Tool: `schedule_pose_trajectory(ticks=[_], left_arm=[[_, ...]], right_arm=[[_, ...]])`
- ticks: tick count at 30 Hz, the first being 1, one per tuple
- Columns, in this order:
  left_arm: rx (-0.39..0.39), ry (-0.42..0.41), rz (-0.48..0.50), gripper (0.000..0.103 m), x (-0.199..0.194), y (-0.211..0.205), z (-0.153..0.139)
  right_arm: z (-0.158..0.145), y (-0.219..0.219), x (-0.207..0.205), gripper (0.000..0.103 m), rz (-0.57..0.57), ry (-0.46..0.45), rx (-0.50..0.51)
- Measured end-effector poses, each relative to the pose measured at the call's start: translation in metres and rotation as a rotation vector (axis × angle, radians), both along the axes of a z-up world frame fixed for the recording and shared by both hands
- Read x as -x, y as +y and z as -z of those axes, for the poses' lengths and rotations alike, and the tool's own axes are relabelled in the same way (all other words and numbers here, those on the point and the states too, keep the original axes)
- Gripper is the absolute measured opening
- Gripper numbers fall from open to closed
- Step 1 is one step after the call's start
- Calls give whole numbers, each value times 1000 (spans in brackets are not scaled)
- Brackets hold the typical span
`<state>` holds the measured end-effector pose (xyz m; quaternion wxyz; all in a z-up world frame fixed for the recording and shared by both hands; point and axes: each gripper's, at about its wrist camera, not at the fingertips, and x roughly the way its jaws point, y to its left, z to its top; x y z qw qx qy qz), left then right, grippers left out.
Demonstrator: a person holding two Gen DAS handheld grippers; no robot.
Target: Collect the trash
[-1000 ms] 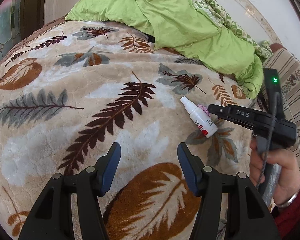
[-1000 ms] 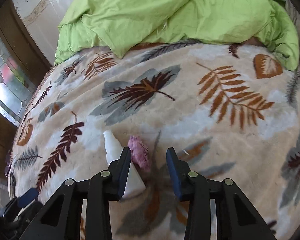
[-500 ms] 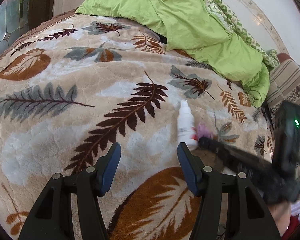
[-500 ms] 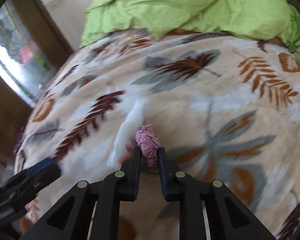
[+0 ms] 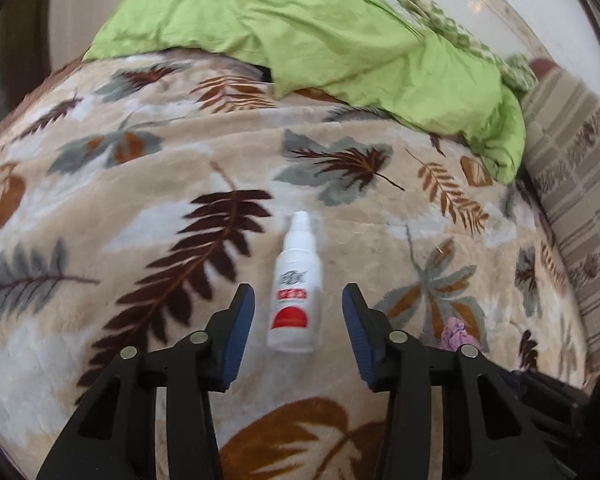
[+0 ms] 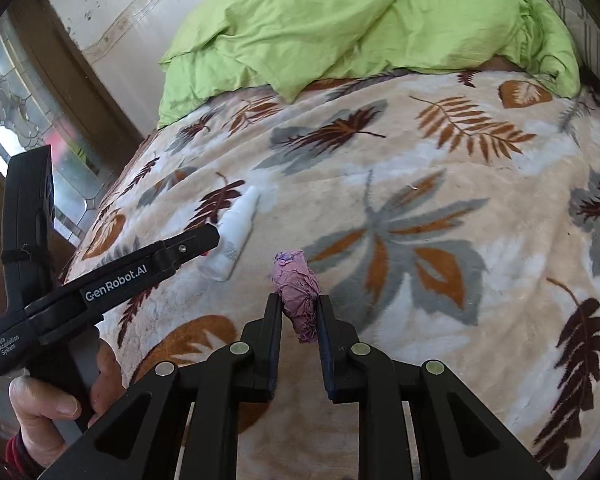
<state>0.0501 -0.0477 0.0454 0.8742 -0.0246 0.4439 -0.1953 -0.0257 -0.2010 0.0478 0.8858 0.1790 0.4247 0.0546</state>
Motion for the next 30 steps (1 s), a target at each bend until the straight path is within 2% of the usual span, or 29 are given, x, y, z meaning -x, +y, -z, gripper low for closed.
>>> schedule_pose_trajectory(ticks=[2, 6, 9, 12, 15, 19, 23, 30], left_arm=[[-51, -1, 3, 33, -4, -8, 5], [-71, 49, -15, 30, -17, -7, 24], [-107, 16, -19, 29, -18, -9, 25], [-100, 15, -35, 29, -14, -9, 23], [-73, -1, -32, 29, -6, -7, 15], [-36, -59, -39, 29, 13, -1, -4], [-30, -129, -60, 29, 40, 9, -22], [-9, -207, -70, 29, 93, 32, -48]], right_arm=[[1, -10, 1, 18, 20, 6, -6], [3, -16, -1, 18, 36, 14, -7], [2, -12, -3, 18, 30, 10, -2], [-1, -4, -1, 18, 21, -6, 36], [-6, 4, 2, 18, 15, -33, 90], [-18, 10, 12, 18, 19, -83, 123], [-33, 14, 25, 18, 27, -144, 165], [-46, 17, 73, 18, 53, -209, 187]])
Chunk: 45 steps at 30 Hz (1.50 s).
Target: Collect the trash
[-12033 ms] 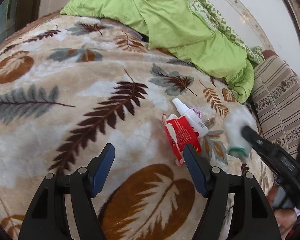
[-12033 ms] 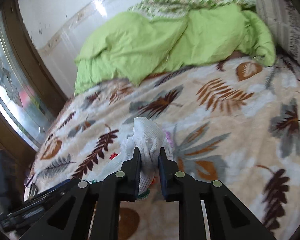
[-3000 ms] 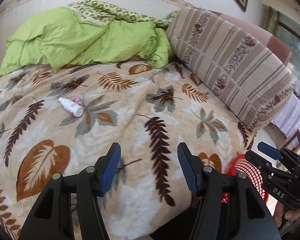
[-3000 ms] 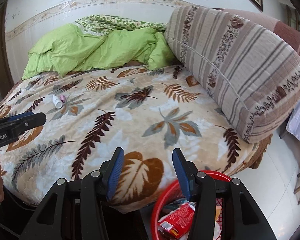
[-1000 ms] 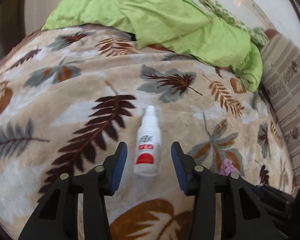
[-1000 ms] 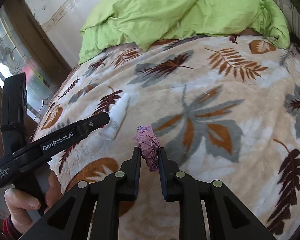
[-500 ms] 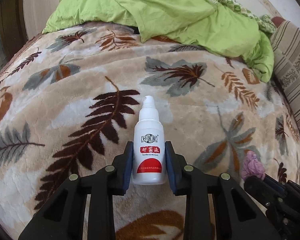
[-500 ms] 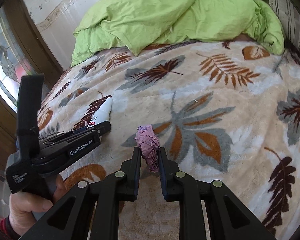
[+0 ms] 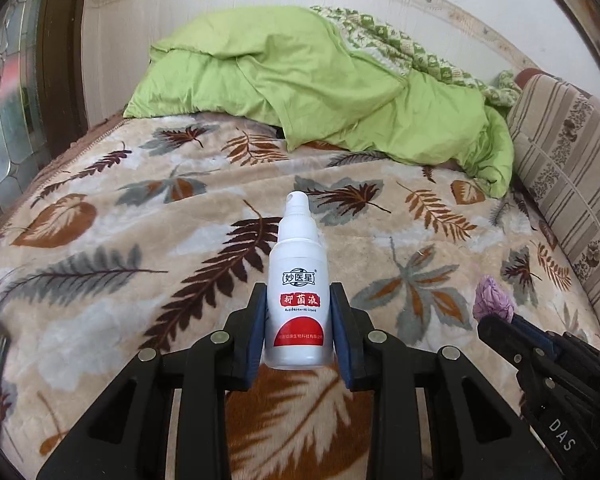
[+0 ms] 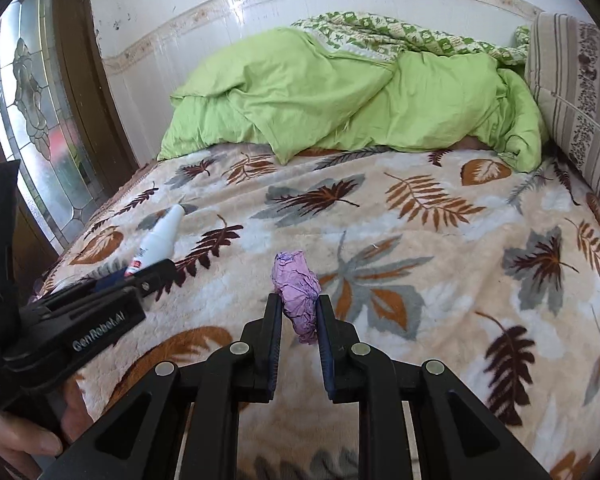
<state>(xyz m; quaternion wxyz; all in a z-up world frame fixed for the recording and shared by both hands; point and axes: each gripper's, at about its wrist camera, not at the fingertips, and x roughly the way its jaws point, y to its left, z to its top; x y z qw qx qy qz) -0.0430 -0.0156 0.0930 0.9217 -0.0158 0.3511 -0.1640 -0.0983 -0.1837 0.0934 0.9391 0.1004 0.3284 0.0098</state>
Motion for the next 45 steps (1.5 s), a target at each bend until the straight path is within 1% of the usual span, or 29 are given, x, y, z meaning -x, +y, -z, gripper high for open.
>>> schedule_pose_trajectory(ticks=[2, 4, 8, 11, 14, 19, 23, 31, 45], left_arm=[[22, 2, 17, 29, 15, 6, -3], [18, -3, 27, 29, 30, 10, -5], [-22, -48, 28, 29, 66, 22, -8], [-74, -96, 19, 29, 94, 29, -8], [-97, -126, 1, 29, 109, 32, -8], [-148, -124, -15, 29, 107, 23, 2], [-161, -119, -27, 29, 101, 20, 8], [-160, -109, -22, 29, 92, 13, 11], [-161, -109, -19, 29, 89, 13, 12]], right_arm=[[-1, -1, 14, 18, 5, -1, -8], [-3, -2, 28, 18, 9, -13, -12], [-8, 0, 53, 18, 4, -42, -19], [-8, 5, 67, 18, -17, -42, -22], [-7, 12, 79, 18, -42, -42, -8], [-4, 15, 84, 18, -47, -42, 10], [-2, 11, 83, 18, -33, -36, 16], [0, 6, 80, 18, -21, -23, 15], [2, 8, 77, 18, -24, -19, 13]])
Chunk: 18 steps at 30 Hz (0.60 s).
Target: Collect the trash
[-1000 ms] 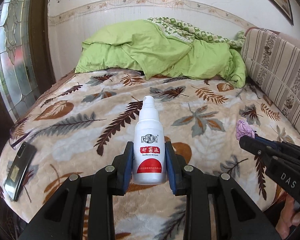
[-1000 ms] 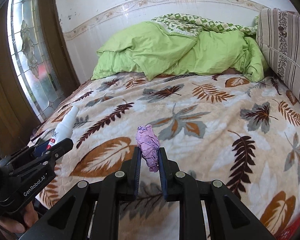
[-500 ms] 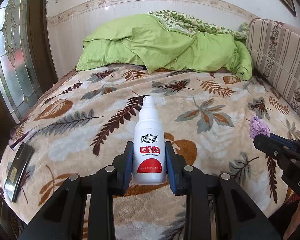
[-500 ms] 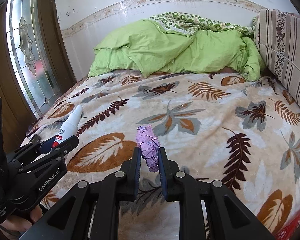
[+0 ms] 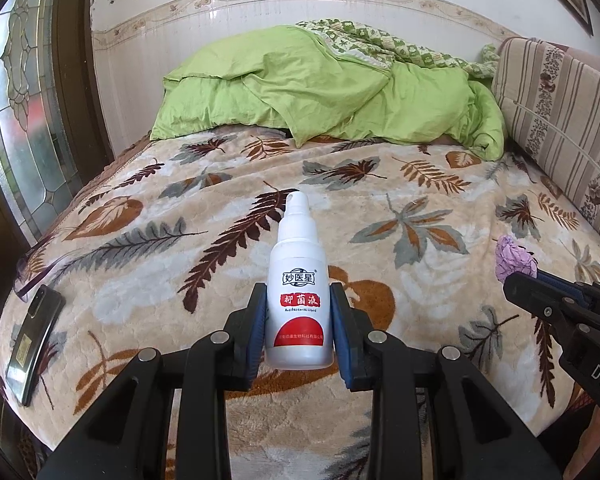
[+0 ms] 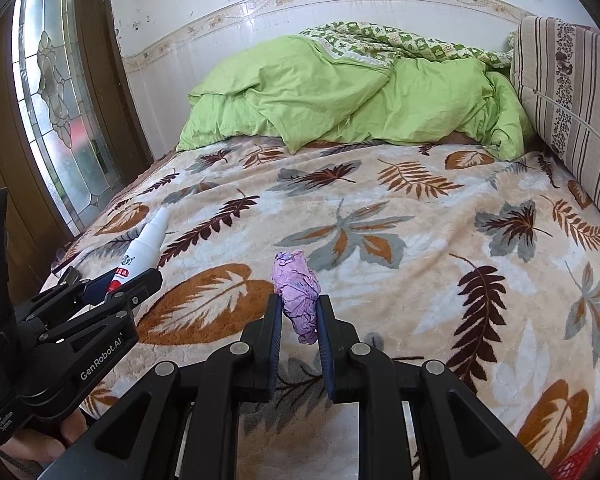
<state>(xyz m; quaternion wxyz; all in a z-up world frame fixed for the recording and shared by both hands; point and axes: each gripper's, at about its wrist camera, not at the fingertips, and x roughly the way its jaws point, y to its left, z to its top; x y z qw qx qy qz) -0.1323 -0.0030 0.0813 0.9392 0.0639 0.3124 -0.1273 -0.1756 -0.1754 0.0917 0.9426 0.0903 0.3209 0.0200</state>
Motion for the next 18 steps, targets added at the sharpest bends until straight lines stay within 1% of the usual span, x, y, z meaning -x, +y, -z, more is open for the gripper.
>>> schedule_pose_trajectory(ticks=[18], left_arm=[[-1, 1, -1, 29, 0, 0, 0]], right_arm=[[-1, -2, 2, 18, 10, -4, -1]])
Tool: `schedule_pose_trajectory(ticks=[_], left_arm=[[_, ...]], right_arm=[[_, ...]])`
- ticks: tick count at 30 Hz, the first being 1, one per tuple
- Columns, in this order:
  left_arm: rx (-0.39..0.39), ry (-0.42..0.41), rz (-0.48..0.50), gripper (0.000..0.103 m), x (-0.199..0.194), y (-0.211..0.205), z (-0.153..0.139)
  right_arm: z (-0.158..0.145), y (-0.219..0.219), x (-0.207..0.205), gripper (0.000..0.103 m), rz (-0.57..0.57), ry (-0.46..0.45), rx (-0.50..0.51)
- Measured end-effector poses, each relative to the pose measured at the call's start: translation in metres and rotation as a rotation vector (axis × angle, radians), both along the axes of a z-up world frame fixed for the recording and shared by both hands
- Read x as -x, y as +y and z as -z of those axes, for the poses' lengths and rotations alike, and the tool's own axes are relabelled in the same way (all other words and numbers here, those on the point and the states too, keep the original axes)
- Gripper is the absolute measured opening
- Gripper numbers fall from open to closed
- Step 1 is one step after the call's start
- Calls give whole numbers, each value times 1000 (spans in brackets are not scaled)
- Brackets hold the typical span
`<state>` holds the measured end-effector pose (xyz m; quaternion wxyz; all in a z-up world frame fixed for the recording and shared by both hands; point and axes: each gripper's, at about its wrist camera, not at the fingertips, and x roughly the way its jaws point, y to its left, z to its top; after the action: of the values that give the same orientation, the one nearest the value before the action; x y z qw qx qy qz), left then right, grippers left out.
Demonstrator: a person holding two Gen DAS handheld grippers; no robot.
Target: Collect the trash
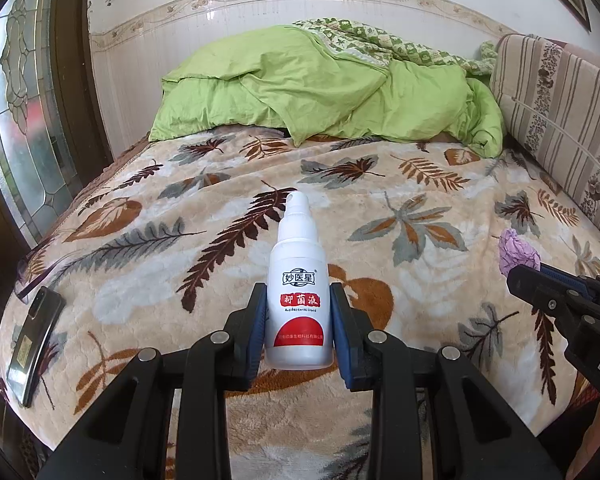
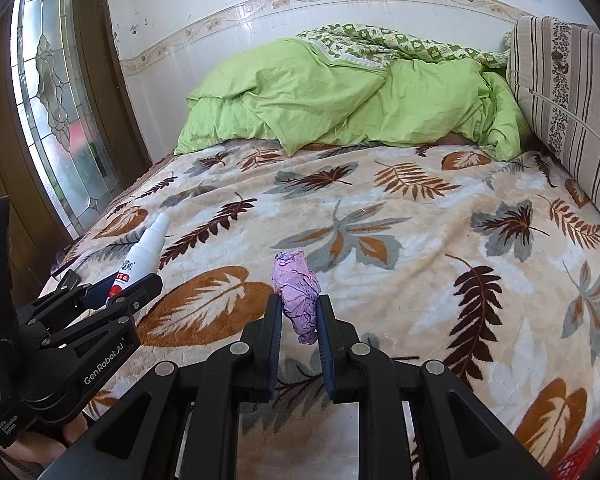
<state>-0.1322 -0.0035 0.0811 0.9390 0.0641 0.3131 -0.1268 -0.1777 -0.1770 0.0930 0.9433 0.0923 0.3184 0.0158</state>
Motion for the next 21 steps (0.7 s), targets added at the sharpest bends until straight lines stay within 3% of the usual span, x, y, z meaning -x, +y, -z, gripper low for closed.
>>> schedule_pose_trajectory(ticks=[14, 21], left_arm=[[48, 6, 54, 29, 7, -8, 3], [95, 27, 228, 29, 31, -32, -11]], right_arm=[[-4, -6, 3, 18, 13, 6, -33], [-17, -34, 42, 18, 66, 11, -133]])
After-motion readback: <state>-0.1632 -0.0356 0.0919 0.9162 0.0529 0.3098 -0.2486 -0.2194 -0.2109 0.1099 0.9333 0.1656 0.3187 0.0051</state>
